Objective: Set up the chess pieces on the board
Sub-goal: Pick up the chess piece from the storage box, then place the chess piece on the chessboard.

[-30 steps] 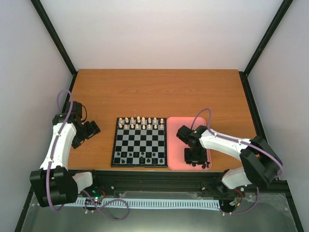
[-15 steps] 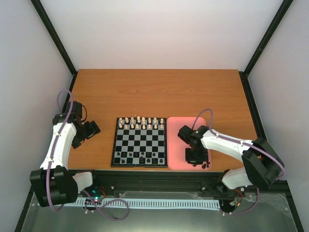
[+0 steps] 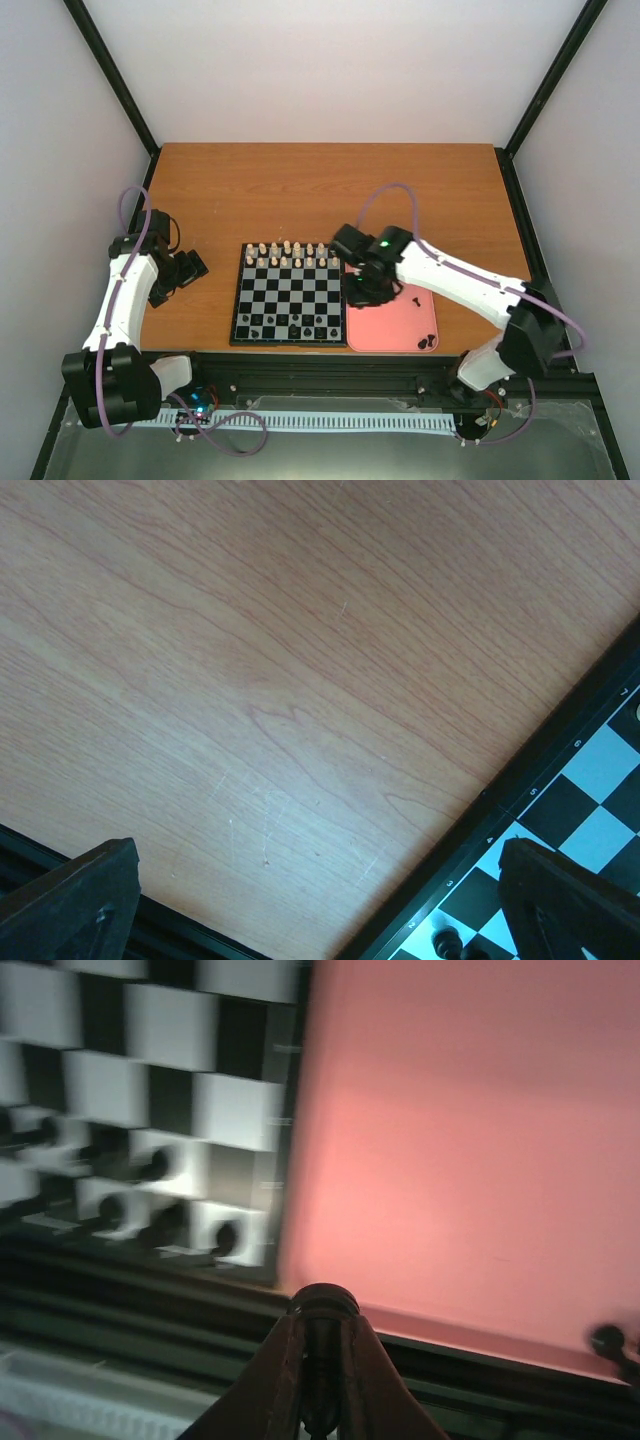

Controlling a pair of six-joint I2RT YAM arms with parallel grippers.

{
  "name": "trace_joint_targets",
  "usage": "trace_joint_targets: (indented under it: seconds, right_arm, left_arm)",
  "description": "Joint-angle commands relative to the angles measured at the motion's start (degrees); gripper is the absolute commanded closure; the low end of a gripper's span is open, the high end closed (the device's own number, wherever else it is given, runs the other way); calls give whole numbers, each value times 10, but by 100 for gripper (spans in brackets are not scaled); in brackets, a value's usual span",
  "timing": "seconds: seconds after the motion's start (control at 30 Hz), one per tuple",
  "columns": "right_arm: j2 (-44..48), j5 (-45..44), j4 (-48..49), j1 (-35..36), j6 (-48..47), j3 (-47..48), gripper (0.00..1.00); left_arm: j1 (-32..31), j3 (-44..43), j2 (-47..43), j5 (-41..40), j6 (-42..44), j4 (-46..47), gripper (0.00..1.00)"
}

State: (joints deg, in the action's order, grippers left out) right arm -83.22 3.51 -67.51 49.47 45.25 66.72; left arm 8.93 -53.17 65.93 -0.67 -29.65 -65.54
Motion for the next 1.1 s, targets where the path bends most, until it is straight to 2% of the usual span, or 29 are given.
trace_joint_targets:
  seconds: [0.0, 0.17, 0.27, 0.37, 0.6, 1.07]
  right_arm:
    - [-97, 18, -25, 92, -4, 124, 96]
    - [-233, 37, -23, 170, -32, 279, 96]
    - [-305, 41, -28, 194, -51, 370, 96]
    - [-352, 46, -26, 203, -71, 420, 96]
    - [-423, 77, -13, 208, -92, 470, 96]
    - [-475, 90, -19, 208, -103, 500, 96]
  left_arm:
    - [-2, -1, -11, 2, 9, 8, 0]
    - [-1, -2, -17, 0, 8, 6, 0]
    - [-1, -2, -18, -1, 7, 6, 0]
    - [-2, -2, -18, -3, 7, 5, 0]
    - [-2, -2, -20, -3, 7, 6, 0]
    - [-2, 0, -18, 2, 9, 9, 0]
